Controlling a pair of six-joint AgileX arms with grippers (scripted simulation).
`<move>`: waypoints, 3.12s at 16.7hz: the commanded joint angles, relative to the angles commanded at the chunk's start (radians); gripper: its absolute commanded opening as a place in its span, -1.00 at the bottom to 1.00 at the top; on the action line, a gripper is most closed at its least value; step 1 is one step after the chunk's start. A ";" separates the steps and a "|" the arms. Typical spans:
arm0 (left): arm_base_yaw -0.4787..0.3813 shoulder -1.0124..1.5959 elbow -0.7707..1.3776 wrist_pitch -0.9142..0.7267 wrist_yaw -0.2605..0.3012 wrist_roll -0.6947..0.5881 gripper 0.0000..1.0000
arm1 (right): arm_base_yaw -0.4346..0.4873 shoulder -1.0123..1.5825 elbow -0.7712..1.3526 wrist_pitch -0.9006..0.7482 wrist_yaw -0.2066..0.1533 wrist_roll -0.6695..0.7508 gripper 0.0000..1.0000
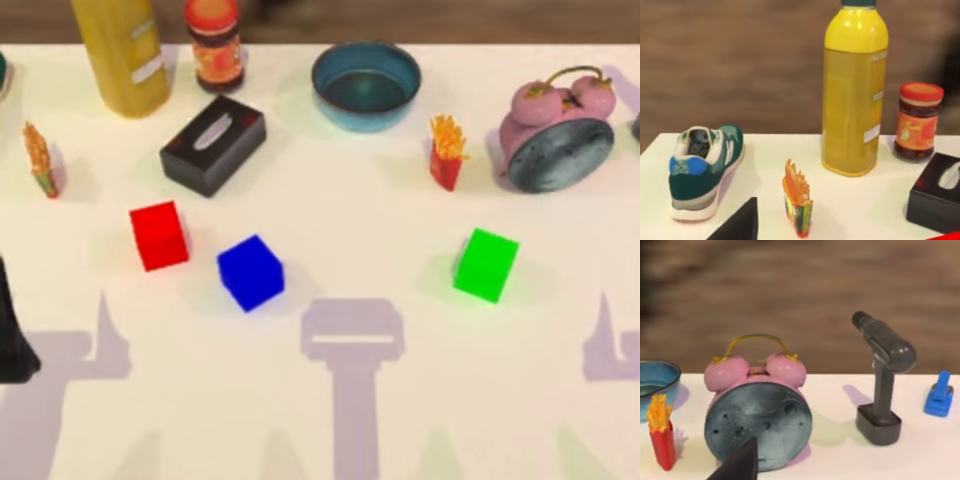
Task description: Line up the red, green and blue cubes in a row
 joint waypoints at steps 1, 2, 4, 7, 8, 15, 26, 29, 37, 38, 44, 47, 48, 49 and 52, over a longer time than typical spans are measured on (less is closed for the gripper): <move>0.000 0.000 0.000 0.000 0.000 0.000 1.00 | 0.000 0.000 0.000 0.000 0.000 0.000 1.00; 0.000 0.000 0.000 0.000 0.000 0.000 1.00 | 0.000 0.000 0.000 0.000 0.000 0.000 1.00; -0.006 0.030 0.030 -0.021 0.002 0.018 1.00 | 0.000 0.000 0.000 0.000 0.000 0.000 1.00; -0.024 0.155 0.152 -0.101 0.004 0.088 1.00 | 0.000 0.000 0.000 0.000 0.000 0.000 1.00; -0.032 0.217 0.212 -0.139 0.004 0.120 1.00 | 0.000 0.000 0.000 0.000 0.000 0.000 1.00; -0.100 0.908 0.773 -0.501 0.002 0.428 1.00 | 0.000 0.000 0.000 0.000 0.000 0.000 1.00; -0.210 1.966 1.617 -1.070 -0.001 0.905 1.00 | 0.000 0.000 0.000 0.000 0.000 0.000 1.00; -0.227 2.132 1.762 -1.154 0.001 0.981 1.00 | 0.000 0.000 0.000 0.000 0.000 0.000 1.00; -0.231 2.214 1.841 -1.197 0.003 1.022 1.00 | 0.000 0.000 0.000 0.000 0.000 0.000 1.00; -0.232 2.215 1.838 -1.194 0.003 1.022 1.00 | 0.000 0.000 0.000 0.000 0.000 0.000 1.00; -0.235 2.283 1.709 -0.985 0.004 1.025 1.00 | 0.000 0.000 0.000 0.000 0.000 0.000 1.00; -0.235 2.317 1.653 -0.905 0.004 1.026 1.00 | 0.000 0.000 0.000 0.000 0.000 0.000 1.00; -0.235 2.320 1.649 -0.900 0.004 1.026 1.00 | 0.000 0.000 0.000 0.000 0.000 0.000 1.00; -0.235 2.320 1.649 -0.900 0.004 1.026 1.00 | 0.000 0.000 0.000 0.000 0.000 0.000 1.00; -0.235 2.320 1.649 -0.900 0.004 1.026 0.85 | 0.000 0.000 0.000 0.000 0.000 0.000 1.00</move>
